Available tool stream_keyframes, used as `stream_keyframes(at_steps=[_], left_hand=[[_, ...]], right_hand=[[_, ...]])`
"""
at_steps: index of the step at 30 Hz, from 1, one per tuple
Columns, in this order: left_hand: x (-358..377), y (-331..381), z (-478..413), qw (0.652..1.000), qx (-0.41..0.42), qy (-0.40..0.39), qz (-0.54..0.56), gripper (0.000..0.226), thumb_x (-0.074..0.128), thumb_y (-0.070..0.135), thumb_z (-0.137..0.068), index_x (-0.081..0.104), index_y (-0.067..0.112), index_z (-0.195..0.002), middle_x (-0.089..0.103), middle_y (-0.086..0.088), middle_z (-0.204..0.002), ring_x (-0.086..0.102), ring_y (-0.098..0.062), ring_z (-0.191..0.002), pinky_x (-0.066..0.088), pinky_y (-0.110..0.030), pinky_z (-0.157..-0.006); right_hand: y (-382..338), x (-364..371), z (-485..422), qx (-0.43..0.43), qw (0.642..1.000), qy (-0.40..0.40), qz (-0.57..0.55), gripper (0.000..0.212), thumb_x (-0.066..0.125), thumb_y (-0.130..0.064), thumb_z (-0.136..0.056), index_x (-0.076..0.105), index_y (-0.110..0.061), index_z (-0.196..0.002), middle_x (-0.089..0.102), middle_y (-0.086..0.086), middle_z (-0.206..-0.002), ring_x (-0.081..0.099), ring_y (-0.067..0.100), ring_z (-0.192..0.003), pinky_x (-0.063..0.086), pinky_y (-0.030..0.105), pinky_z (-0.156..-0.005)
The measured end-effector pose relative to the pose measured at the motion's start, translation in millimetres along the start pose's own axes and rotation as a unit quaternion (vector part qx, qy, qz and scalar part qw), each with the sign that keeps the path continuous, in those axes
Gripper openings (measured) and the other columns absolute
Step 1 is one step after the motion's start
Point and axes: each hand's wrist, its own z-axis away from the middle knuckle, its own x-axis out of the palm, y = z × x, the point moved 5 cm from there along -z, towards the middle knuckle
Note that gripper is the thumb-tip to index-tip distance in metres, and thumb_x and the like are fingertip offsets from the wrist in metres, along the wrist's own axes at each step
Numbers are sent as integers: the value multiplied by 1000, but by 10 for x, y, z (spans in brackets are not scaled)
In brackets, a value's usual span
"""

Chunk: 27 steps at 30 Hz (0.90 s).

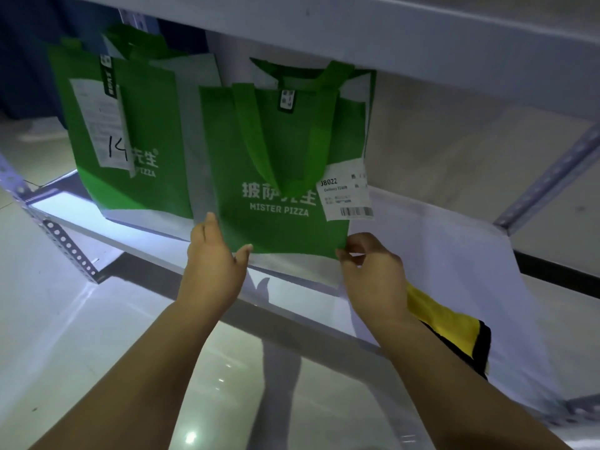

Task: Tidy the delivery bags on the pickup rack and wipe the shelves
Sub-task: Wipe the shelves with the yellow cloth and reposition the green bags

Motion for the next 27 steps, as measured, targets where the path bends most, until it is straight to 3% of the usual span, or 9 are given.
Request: stream_keyframes(at_steps=[6, 8, 14, 18, 21, 27], left_hand=[[199, 149, -98, 996, 25, -48, 65, 52, 66, 21, -85, 39, 10, -128, 51, -10, -129, 50, -29, -119, 41, -35, -94], [302, 219, -126, 994, 41, -66, 72, 51, 66, 20, -84, 40, 12, -127, 54, -10, -123, 54, -29, -112, 43, -33, -88], [622, 491, -142, 985, 110, -92, 95, 75, 70, 19, -80, 26, 16, -141, 41, -12, -125, 51, -26, -104, 40, -27, -79], [859, 668, -93, 972, 141, -134, 133, 92, 71, 17, -79, 9, 22, -147, 36, -11, -134, 51, -27, -112, 48, -36, -89], [1015, 796, -20, 965, 156, -162, 136, 94, 68, 19, -82, 1, 23, -148, 34, -10, -140, 46, -27, -122, 44, -36, -94], [1083, 945, 63, 969, 161, -135, 130, 89, 67, 20, -83, 6, 17, -148, 40, -14, -134, 47, -27, -116, 40, -29, -87]], right_hand=[[169, -104, -33, 7, 995, 96, -10, 15, 57, -13, -91, 66, -7, -102, 72, 11, -92, 65, 32, -80, 52, 36, -71], [252, -157, -74, 30, 995, 96, -24, 20, 52, -16, -93, 63, -11, -109, 70, 8, -99, 64, 29, -87, 51, 36, -76], [552, -292, -197, 70, 997, 10, -27, 51, 54, -15, -92, 38, -26, -138, 57, -5, -127, 56, 15, -113, 44, 28, -94], [764, -457, -171, 111, 993, 15, -27, 57, 57, -17, -90, 32, -26, -141, 51, -3, -134, 50, 17, -122, 40, 31, -100], [867, -595, -145, 132, 991, 18, -27, 63, 61, -18, -89, 29, -28, -141, 50, -2, -135, 48, 18, -124, 39, 32, -100], [949, -777, -77, 142, 990, 12, -9, 62, 60, -22, -90, 28, -27, -143, 42, -2, -143, 43, 20, -128, 37, 34, -101]])
